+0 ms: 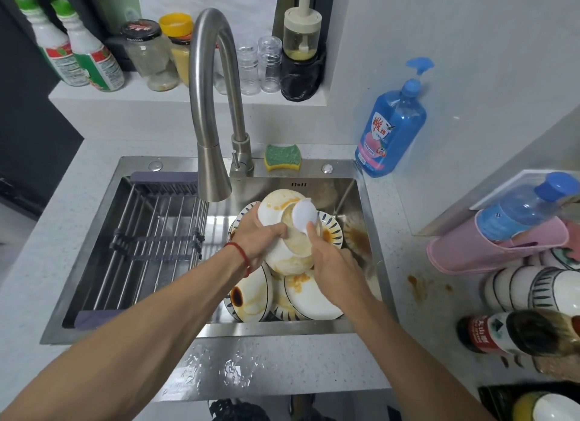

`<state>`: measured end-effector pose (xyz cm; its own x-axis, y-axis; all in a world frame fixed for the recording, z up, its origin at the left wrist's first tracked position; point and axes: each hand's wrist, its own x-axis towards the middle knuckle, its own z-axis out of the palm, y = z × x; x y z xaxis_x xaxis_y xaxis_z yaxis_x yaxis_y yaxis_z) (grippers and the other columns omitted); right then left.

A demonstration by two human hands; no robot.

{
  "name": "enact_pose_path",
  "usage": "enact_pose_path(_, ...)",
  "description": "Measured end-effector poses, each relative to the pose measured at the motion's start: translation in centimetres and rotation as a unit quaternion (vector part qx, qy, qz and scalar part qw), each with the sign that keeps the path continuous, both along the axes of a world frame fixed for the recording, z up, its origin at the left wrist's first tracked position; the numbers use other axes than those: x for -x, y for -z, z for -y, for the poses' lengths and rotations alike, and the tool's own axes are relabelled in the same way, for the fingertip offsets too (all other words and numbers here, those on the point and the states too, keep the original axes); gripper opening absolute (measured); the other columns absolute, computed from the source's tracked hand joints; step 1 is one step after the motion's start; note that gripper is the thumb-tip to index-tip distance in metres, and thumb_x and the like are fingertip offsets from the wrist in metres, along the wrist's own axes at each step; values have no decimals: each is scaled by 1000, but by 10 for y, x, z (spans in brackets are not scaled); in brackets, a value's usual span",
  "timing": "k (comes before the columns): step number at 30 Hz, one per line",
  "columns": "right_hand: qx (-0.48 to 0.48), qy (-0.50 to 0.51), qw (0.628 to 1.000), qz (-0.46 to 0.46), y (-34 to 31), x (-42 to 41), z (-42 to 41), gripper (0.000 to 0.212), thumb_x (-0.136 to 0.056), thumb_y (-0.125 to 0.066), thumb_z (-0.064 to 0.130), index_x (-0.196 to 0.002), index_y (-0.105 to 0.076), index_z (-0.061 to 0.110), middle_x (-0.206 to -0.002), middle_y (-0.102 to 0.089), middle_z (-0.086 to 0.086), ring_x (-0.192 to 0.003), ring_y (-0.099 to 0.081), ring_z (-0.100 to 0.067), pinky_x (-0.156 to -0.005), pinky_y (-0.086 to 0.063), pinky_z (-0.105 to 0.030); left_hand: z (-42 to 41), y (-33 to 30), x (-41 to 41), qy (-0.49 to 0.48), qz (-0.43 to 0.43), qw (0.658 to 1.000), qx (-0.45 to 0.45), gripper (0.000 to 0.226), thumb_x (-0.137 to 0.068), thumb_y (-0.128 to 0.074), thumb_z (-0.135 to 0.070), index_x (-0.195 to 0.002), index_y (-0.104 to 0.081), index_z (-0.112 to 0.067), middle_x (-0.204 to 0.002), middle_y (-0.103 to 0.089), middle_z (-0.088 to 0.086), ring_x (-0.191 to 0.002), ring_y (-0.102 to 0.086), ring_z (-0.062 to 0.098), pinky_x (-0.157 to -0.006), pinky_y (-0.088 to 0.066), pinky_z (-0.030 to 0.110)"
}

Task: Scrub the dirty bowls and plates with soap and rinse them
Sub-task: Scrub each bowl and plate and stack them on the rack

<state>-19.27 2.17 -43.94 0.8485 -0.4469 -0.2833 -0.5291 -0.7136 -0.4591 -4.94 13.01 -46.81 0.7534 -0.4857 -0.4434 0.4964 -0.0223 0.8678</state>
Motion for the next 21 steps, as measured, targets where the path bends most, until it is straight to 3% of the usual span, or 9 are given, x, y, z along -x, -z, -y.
enact_pose_path(3, -2, -47, 999, 6, -6, 16, -4, 70, -106, -45, 13, -162, -11, 40, -84, -57, -3, -77, -54, -24, -66, -47, -40, -6, 3, -1, 2, -20, 1000, 11, 76, -50, -66, 8, -125, -65, -7, -113, -75, 16, -97, -72, 30, -79, -63, 46)
enact_pose_path(6, 36, -24, 999, -21, -8, 13, 17, 69, -106, -45, 10, -163, -15, 33, -85, -56, -4, -77, -54, -21, -67, -46, -37, -6, 1, 4, 22, -20, 999, 12, 74, -51, -66, 7, -121, -66, -13, -108, -75, 10, -99, -72, 28, -75, -62, 43)
enact_pose_path(9, 27, -26, 999, 2, -9, 3, 12, 68, -107, -43, 14, -162, -13, 40, -78, -47, -1, -76, -50, -22, -66, -45, -38, -1, 0, 2, 23, -22, 999, 11, 73, -51, -67, 8, -122, -66, -9, -110, -77, 12, -101, -73, 31, -74, -62, 43)
enact_pose_path(13, 37, -89, 995, -28, -9, 33, 8, 67, -108, -44, 15, -162, -13, 40, -81, -50, 4, -66, -46, -12, -53, -35, -25, -6, 2, -10, -11, -17, 1000, -5, 79, -47, -68, 7, -124, -65, -9, -107, -76, 11, -99, -72, 31, -72, -61, 43)
enact_pose_path(16, 87, -64, 994, -23, 1, 25, 23, 68, -107, -45, 14, -163, -13, 35, -79, -51, 3, -59, -41, -9, -53, -39, -29, -1, 0, -7, 9, -11, 1000, 2, 78, -49, -67, 8, -125, -63, -8, -106, -75, 10, -96, -72, 29, -76, -64, 46)
enact_pose_path(18, 72, -73, 995, -4, 4, 20, 12, 70, -106, -46, 14, -163, -11, 37, -71, -47, 5, -59, -40, -9, -54, -37, -29, 2, 0, -7, 14, -8, 1000, 2, 77, -49, -67, 8, -124, -64, -9, -108, -76, 11, -98, -73, 29, -79, -63, 47)
enact_pose_path(21, 55, -91, 994, -17, 12, 35, 8, 71, -106, -47, 15, -161, -12, 41, -71, -55, 5, -61, -51, -10, -55, -45, -32, -2, 1, -12, 15, -8, 1000, -6, 75, -49, -69, 7, -121, -64, -14, -109, -75, 10, -101, -72, 30, -77, -63, 45)
